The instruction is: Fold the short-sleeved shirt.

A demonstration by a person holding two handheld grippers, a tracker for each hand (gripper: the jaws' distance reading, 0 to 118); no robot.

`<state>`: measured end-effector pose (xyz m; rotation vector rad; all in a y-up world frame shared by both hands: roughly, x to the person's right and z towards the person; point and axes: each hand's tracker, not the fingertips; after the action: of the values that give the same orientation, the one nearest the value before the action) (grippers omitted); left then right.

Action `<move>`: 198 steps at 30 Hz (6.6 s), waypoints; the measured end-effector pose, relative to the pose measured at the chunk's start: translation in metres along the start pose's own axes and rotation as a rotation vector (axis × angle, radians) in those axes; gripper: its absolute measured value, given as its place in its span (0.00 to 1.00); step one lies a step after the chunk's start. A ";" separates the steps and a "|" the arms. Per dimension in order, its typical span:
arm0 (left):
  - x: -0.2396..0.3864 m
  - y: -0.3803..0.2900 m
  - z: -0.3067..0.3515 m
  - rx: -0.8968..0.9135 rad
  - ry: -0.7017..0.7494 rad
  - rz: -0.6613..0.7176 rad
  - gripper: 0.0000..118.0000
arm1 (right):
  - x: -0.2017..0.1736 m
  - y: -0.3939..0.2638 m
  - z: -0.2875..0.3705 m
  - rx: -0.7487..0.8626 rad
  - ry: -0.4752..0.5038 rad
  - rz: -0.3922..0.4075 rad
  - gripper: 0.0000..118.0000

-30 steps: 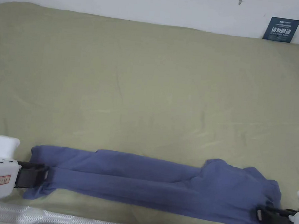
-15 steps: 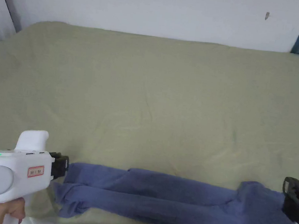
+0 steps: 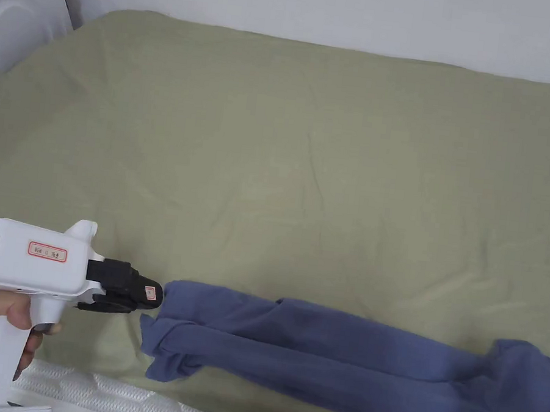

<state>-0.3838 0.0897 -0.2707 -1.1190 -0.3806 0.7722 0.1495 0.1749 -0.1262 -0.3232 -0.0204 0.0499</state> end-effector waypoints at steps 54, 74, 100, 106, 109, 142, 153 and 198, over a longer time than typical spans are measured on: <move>0.222 -0.077 -0.050 -0.054 0.197 -0.418 0.06 | 0.055 0.006 0.023 0.034 -0.004 -0.051 0.01; 0.185 -0.072 -0.107 0.017 0.113 -0.299 0.00 | 0.079 -0.006 0.021 -0.032 -0.035 -0.094 0.01; 0.126 -0.052 -0.072 0.008 0.029 -0.198 0.00 | 0.043 -0.005 -0.006 -0.079 0.042 -0.049 0.01; 0.087 -0.037 -0.072 -0.083 0.130 -0.174 0.97 | 0.032 0.000 -0.010 -0.077 0.056 -0.033 0.01; 0.092 -0.042 -0.081 -0.137 -0.003 -0.139 0.98 | 0.029 0.000 -0.014 -0.085 0.061 -0.032 0.01; 0.098 -0.043 0.043 0.139 0.234 -0.055 0.09 | 0.033 0.024 -0.009 -0.005 0.103 -0.005 0.01; 0.209 -0.062 -0.034 0.029 0.250 -0.304 0.09 | 0.035 0.017 0.000 -0.017 0.104 -0.011 0.01; 0.150 -0.081 -0.093 -0.027 -0.106 -0.316 0.00 | -0.002 -0.025 -0.077 -0.408 0.525 -0.272 0.01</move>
<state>-0.1926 0.1188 -0.2504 -1.0147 -0.6418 0.5490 0.1509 0.1265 -0.1911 -0.7309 0.4509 -0.3140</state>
